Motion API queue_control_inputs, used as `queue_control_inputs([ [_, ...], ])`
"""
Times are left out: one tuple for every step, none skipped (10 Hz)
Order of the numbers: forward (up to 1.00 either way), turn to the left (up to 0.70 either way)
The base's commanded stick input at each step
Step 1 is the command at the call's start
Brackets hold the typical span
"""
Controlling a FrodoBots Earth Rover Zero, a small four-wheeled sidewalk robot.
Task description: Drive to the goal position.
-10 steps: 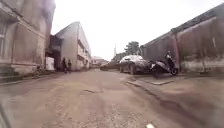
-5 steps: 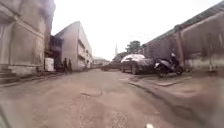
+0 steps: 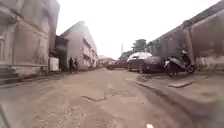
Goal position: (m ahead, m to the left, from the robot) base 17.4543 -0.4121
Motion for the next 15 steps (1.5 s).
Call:
queue_control_inputs([
  [0.7,0.0],
  [0.7,0.0],
  [0.7,0.0],
  [0.7,0.0],
  [0.7,0.0],
  [0.7,0.0],
  [0.7,0.32],
  [0.7,0.35],
  [0.7,0.35],
  [0.7,0.35],
  [0.7,0.13],
  [0.7,0.0],
  [0.7,0.0],
  [0.7,0.0],
  [0.7,0.0],
])
